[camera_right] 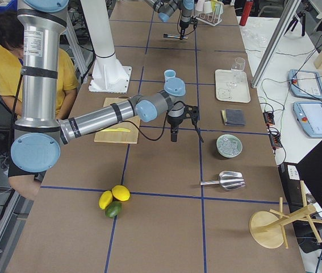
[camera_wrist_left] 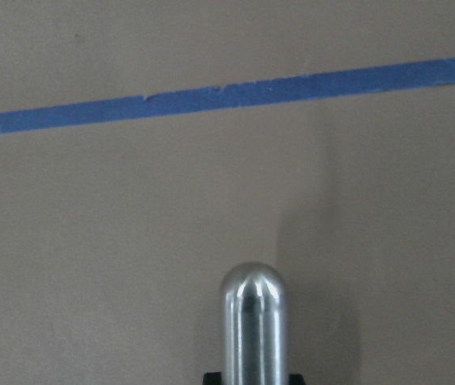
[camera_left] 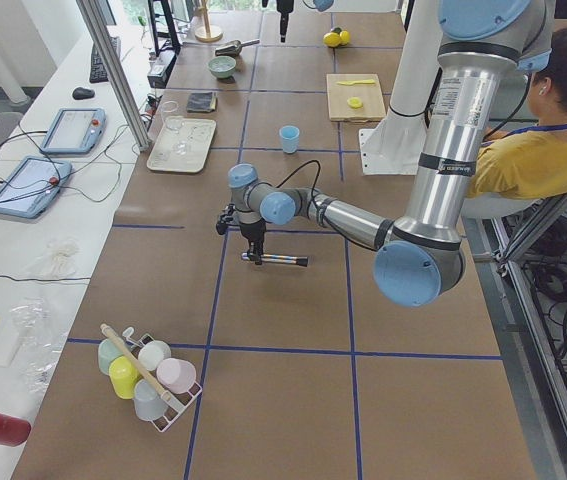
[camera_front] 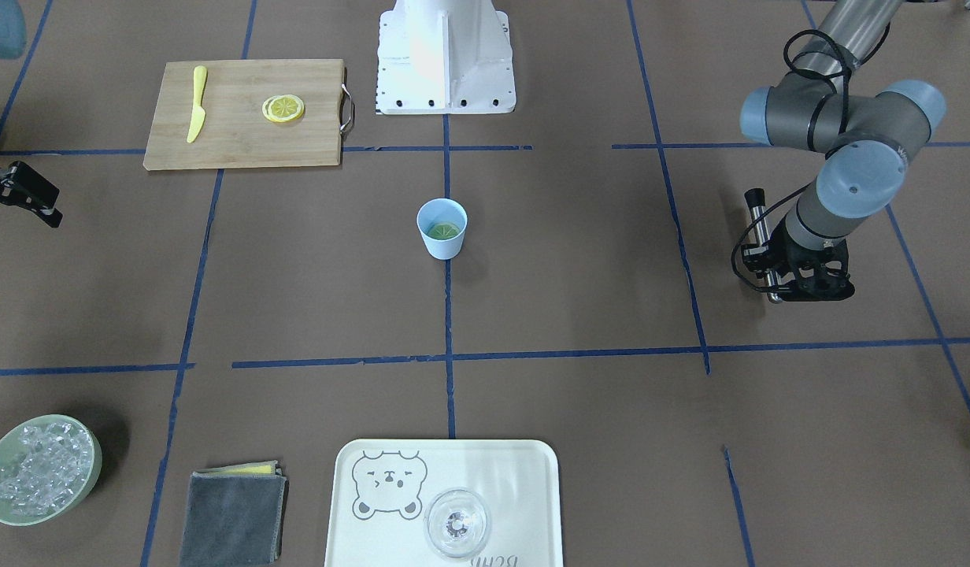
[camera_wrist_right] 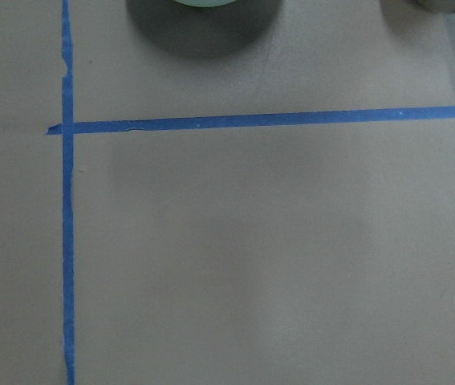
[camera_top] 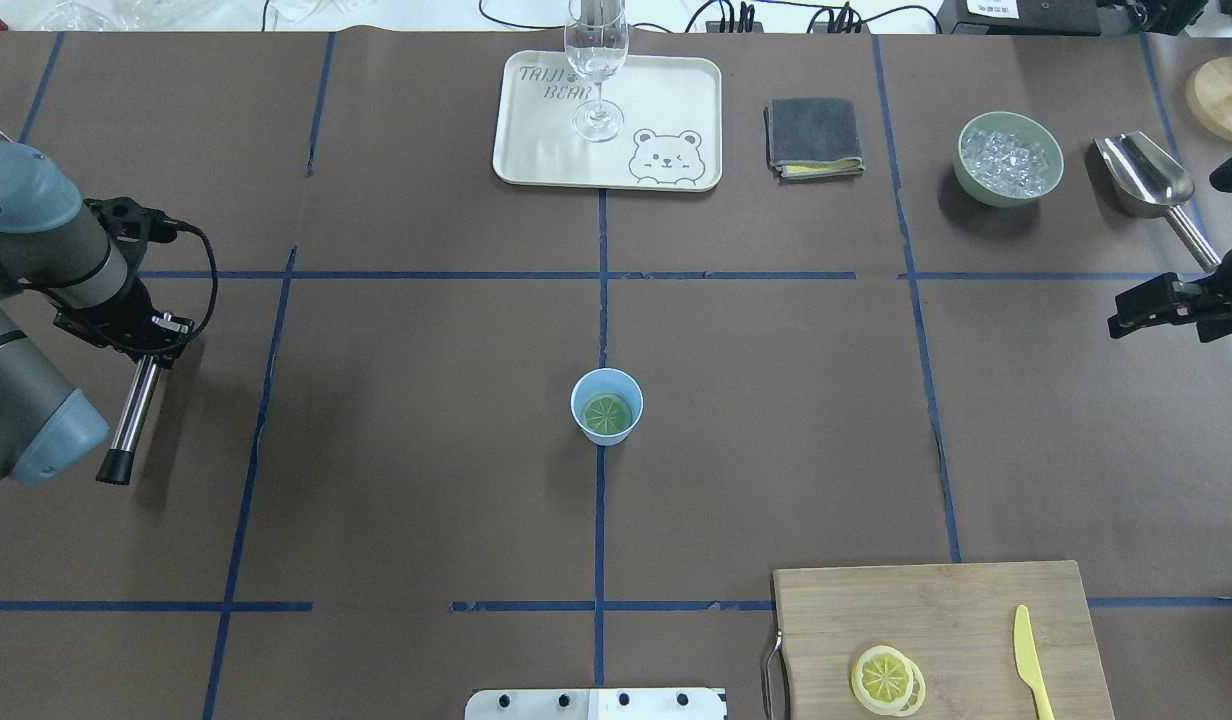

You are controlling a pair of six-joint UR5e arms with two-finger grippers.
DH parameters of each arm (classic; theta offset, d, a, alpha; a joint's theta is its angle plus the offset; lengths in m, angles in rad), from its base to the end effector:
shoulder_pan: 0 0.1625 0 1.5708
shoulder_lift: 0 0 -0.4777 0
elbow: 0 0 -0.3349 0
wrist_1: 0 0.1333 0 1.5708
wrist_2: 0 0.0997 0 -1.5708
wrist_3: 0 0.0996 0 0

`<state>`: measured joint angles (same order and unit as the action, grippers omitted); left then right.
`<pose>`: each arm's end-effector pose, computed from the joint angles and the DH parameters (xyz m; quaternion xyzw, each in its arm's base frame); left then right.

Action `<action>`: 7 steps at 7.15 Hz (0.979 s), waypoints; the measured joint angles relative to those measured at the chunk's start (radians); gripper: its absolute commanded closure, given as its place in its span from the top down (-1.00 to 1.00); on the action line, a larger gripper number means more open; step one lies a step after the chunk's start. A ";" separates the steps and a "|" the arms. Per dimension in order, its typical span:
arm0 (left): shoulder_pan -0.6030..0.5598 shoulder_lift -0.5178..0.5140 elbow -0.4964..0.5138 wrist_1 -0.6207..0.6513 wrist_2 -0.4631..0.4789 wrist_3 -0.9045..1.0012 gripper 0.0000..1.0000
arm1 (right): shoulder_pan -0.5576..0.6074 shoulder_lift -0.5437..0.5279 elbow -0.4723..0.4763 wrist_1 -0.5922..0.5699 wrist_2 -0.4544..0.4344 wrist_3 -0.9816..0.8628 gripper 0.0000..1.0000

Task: Squeeze lemon into cup
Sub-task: 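Set the muddler down on the table, open and withdraw the left gripper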

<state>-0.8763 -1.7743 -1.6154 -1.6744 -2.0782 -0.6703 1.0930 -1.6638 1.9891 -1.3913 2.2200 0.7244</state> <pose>0.2834 -0.4729 0.5955 -0.0244 0.2986 0.0554 0.9525 -0.1184 -0.3876 0.5523 0.0205 -0.3885 0.0338 0.9206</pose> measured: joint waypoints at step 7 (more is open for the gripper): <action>-0.004 0.008 0.027 0.001 -0.023 -0.031 1.00 | 0.001 -0.001 0.003 0.000 0.010 0.001 1.00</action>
<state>-0.8801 -1.7661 -1.5887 -1.6734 -2.1009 -0.7012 1.0937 -1.6644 1.9925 -1.3913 2.2303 0.7256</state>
